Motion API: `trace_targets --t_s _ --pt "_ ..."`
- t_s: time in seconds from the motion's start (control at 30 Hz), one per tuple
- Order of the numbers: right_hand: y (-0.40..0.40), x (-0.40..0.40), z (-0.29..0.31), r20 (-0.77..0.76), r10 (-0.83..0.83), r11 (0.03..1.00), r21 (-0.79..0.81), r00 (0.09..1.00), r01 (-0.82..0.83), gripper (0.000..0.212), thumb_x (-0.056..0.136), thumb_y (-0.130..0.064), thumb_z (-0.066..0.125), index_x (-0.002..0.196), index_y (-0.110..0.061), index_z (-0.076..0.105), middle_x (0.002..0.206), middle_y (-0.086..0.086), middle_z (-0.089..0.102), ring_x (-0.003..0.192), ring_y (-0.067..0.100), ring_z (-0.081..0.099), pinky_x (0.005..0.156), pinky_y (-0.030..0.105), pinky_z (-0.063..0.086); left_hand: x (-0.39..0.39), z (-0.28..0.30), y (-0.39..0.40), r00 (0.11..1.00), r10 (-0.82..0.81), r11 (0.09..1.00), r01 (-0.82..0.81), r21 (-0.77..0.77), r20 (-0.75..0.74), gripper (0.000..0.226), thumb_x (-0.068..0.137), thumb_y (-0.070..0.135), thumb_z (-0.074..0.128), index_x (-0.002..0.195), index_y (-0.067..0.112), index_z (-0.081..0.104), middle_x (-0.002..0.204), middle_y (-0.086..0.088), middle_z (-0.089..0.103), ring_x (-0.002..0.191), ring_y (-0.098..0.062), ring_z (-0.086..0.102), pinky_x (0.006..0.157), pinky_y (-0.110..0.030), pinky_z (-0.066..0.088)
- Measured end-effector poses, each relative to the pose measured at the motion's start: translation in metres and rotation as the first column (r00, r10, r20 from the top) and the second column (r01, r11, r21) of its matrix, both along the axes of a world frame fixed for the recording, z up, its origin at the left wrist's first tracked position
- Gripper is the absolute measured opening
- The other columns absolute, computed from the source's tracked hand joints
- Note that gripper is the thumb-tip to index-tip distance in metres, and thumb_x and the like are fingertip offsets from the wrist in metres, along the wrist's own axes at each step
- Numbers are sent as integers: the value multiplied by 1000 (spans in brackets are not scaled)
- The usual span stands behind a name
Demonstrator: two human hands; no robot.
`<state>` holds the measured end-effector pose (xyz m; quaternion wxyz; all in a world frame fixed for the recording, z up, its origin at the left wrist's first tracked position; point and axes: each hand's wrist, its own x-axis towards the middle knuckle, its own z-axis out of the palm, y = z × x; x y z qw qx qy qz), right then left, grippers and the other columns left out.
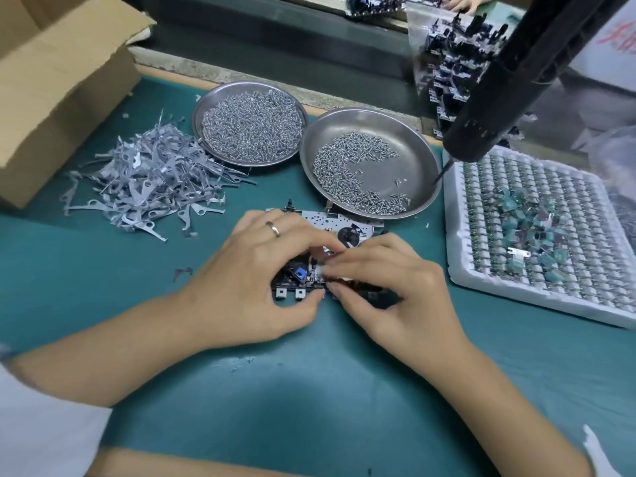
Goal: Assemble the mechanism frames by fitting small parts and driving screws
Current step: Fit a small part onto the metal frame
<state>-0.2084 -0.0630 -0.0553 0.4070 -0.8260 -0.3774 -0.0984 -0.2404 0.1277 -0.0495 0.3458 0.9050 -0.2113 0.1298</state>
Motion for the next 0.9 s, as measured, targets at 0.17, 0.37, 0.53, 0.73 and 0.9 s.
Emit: trace_targets --t_s 0.17,0.37,0.53,0.73,0.9 --pt "2 -1 4 -86 -22 999 38 996 25 13 74 -6 76 86 -10 78 92 -1 72 83 20 61 80 30 48 1 -1 -1 1000 21 1000 -21 5 12 40 75 36 63 112 21 63 95 11 61 92 -14 57 92 -36 39" --pt "2 -3 7 -160 -18 998 56 987 27 16 75 -3 71 88 -9 78 89 4 67 82 19 58 75 19 42 3 -1 -2 1000 24 1000 -24 -19 6 38 75 35 61 109 21 66 89 18 63 88 -15 57 91 -34 38" --pt "0 -3 17 -115 -135 972 180 984 154 18 78 -1 67 92 -10 75 85 2 65 80 12 62 75 19 46 5 -1 -2 1000 7 1000 -7 -26 9 29 75 38 63 96 21 72 88 16 66 87 -13 56 91 -32 36" --pt "-14 25 53 -19 -601 677 520 799 521 34 83 -20 68 112 -25 50 98 7 50 91 23 52 83 42 44 8 -5 1 1000 -17 996 19 -82 20 25 73 42 65 93 28 73 87 22 65 86 -5 54 90 -30 36" --pt "-15 63 93 -91 -645 633 493 759 597 79 80 -32 74 143 -18 28 124 7 50 114 17 50 100 39 40 10 -8 3 999 -13 992 17 -122 30 23 71 46 66 93 39 69 88 27 64 89 3 53 89 -25 35"
